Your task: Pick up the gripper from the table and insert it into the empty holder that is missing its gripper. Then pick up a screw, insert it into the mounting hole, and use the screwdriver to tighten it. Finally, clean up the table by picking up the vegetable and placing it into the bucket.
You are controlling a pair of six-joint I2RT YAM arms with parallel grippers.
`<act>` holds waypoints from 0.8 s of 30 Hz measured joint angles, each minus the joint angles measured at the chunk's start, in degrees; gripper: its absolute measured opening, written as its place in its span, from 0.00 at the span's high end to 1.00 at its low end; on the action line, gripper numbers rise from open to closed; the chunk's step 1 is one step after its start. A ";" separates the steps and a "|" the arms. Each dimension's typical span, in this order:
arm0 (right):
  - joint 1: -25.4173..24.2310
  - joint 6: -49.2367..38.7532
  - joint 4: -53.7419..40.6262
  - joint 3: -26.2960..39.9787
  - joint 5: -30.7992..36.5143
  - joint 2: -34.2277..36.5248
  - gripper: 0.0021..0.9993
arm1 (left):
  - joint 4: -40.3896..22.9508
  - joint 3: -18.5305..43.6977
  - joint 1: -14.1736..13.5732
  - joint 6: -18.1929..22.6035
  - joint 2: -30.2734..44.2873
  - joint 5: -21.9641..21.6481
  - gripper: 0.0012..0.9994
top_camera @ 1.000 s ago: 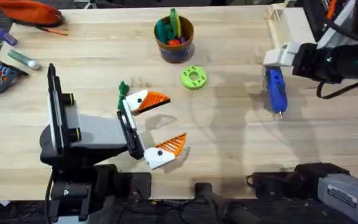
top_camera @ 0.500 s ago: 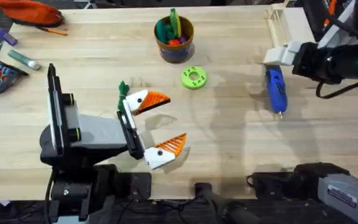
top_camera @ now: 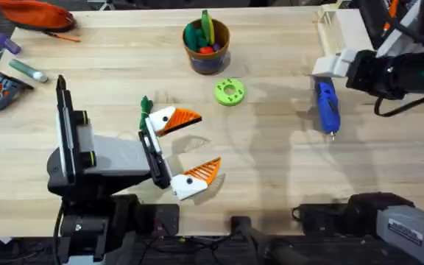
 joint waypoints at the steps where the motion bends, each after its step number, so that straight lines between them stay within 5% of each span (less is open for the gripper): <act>1: 0.00 0.00 0.00 0.00 0.00 0.00 0.01 | 0.00 0.00 0.00 0.01 0.00 0.00 0.01; 6: 0.00 0.00 0.00 0.00 0.00 0.00 0.01 | 0.00 0.00 0.00 0.04 0.00 0.02 0.19; 18: 0.00 0.00 0.01 0.00 0.00 0.00 0.01 | 0.00 0.00 0.00 0.32 0.00 0.00 0.95; 24: 0.00 0.00 0.02 0.00 0.00 0.00 0.01 | 0.00 0.00 0.00 0.40 0.00 0.00 0.99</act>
